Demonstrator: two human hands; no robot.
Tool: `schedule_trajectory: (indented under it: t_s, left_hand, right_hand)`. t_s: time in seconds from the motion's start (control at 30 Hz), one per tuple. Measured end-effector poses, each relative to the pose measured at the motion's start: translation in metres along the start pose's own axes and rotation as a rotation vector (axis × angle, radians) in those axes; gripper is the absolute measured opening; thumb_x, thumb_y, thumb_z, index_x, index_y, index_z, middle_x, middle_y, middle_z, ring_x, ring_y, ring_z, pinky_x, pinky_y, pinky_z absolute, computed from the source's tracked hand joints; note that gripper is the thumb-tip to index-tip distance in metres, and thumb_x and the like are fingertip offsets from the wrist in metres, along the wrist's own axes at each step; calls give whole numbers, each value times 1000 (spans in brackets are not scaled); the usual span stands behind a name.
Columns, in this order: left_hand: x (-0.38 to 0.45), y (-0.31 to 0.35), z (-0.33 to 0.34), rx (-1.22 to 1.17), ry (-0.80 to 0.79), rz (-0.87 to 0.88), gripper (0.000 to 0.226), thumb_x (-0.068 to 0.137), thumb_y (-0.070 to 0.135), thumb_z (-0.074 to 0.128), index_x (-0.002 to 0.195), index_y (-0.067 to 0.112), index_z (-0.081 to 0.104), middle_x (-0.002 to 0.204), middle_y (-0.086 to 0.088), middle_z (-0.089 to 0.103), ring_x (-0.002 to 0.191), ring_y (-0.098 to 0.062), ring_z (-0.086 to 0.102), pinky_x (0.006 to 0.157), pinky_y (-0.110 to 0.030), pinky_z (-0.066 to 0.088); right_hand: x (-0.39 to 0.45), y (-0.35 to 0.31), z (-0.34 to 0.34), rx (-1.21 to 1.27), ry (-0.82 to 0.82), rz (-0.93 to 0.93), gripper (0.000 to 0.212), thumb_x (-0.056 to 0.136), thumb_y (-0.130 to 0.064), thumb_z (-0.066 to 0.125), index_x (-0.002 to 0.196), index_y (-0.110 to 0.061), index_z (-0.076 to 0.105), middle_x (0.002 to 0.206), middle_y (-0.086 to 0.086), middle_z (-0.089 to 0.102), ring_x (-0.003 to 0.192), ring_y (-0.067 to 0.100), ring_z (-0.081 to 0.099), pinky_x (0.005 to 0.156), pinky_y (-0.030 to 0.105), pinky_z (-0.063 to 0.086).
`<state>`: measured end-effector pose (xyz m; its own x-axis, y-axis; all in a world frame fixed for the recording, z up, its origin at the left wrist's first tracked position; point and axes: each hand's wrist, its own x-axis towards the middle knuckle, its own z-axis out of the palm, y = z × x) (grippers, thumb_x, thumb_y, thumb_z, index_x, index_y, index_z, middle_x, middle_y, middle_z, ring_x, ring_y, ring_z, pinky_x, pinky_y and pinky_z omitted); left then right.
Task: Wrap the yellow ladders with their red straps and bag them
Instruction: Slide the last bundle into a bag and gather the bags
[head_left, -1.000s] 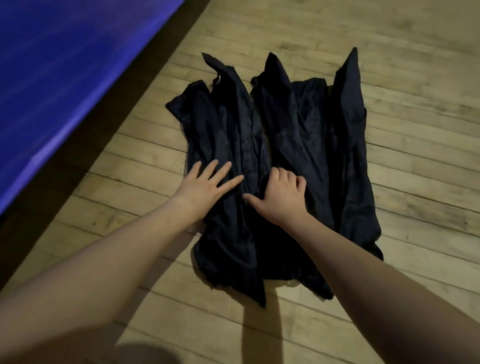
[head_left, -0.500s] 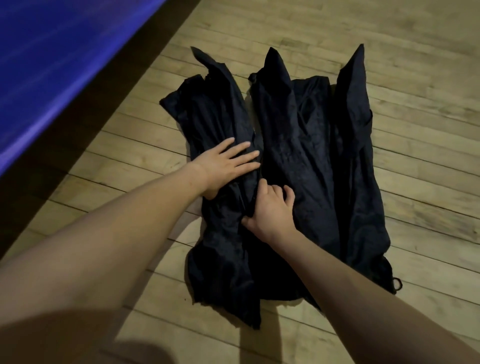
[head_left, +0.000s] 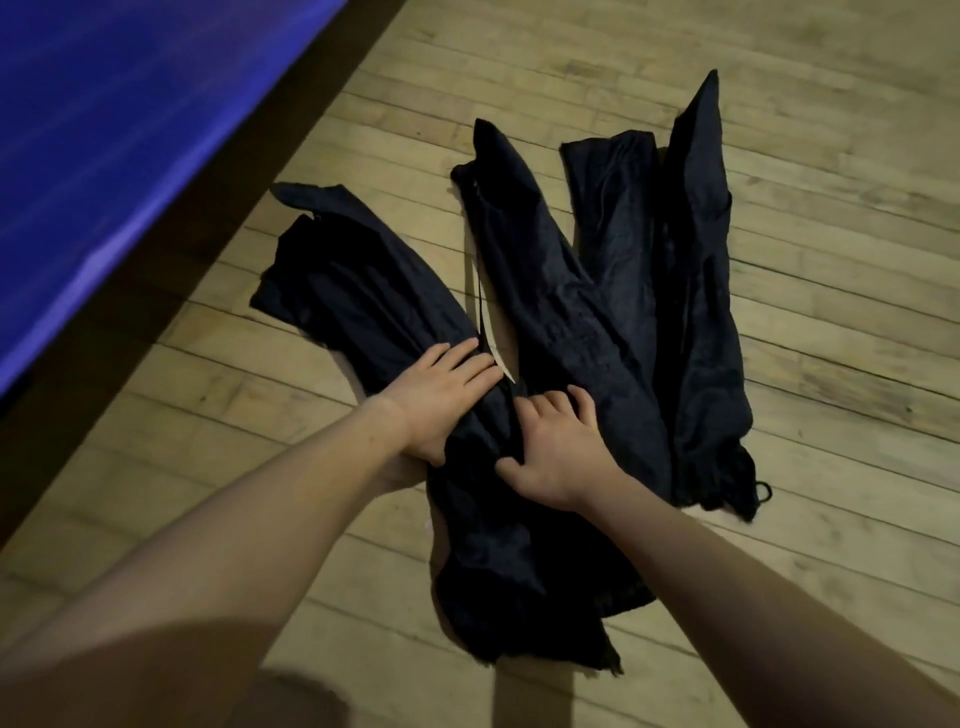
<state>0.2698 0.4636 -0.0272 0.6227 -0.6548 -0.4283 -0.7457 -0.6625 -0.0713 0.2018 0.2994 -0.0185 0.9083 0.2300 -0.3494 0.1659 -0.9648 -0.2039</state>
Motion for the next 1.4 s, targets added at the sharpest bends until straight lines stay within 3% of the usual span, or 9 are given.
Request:
schedule_trajectory:
  t_s: [0.1,0.2,0.4,0.53,0.73,0.9,0.97,1.07,1.4]
  left_hand:
    - [-19,13,6,-13,15,4,119,66,52,75,152,11,4,159,-7,7,147,-29,-1,118,-40,7]
    - [-27,16,8,-5,20,25,116,68,53,71,153,10,3,159,-9,5,147,-30,0,118,-39,7]
    - [-30,14,14,55,2,28,115,75,50,65,152,13,-13,159,-11,-15,146,-30,-13,118,-39,-4]
    - [-28,12,10,95,0,55,99,84,40,59,153,17,-8,161,-9,-4,148,-28,-6,118,-40,-3]
    - [-13,-4,-18,70,-2,137,84,78,42,66,148,23,24,148,1,32,136,-22,29,111,-36,22]
    - [5,7,-12,180,-3,80,80,80,49,67,140,13,29,145,-10,28,133,-31,28,112,-38,20]
    - [6,2,-8,106,16,93,83,74,55,69,137,15,32,143,-9,35,135,-28,30,115,-37,16]
    - [6,-1,-7,41,30,94,91,64,66,72,133,18,36,128,-1,50,119,-23,44,108,-34,26]
    - [-2,9,0,27,80,47,90,64,75,63,131,19,39,122,-2,45,111,-27,37,99,-37,28]
  right_hand:
    - [-19,-19,8,-128,-28,23,98,74,-77,50,138,-5,33,138,11,40,132,30,31,116,45,4]
    - [-28,-35,20,-147,-57,97,125,64,-78,63,147,1,12,146,14,28,136,31,25,117,45,2]
    - [-27,-49,26,-91,-48,205,130,64,-66,71,148,5,2,145,19,26,135,34,26,117,43,8]
    - [-28,-43,22,-6,-52,179,124,63,-68,68,148,1,11,141,15,32,131,33,30,114,44,13]
    - [-28,-27,10,92,-22,96,72,78,-55,56,130,-9,39,128,9,44,122,29,39,110,43,15]
    - [-26,-24,8,55,-38,65,70,79,-54,60,129,-10,38,129,8,41,124,29,37,110,43,16]
    - [-26,-19,7,27,-28,45,71,78,-57,59,129,-12,40,129,7,42,123,29,35,109,42,16]
    - [-28,-14,9,26,2,30,76,75,-60,59,131,-13,40,130,5,41,124,28,34,109,43,16]
    - [-32,-2,17,43,2,11,88,74,-57,61,141,-10,29,135,6,43,125,27,40,110,41,15]
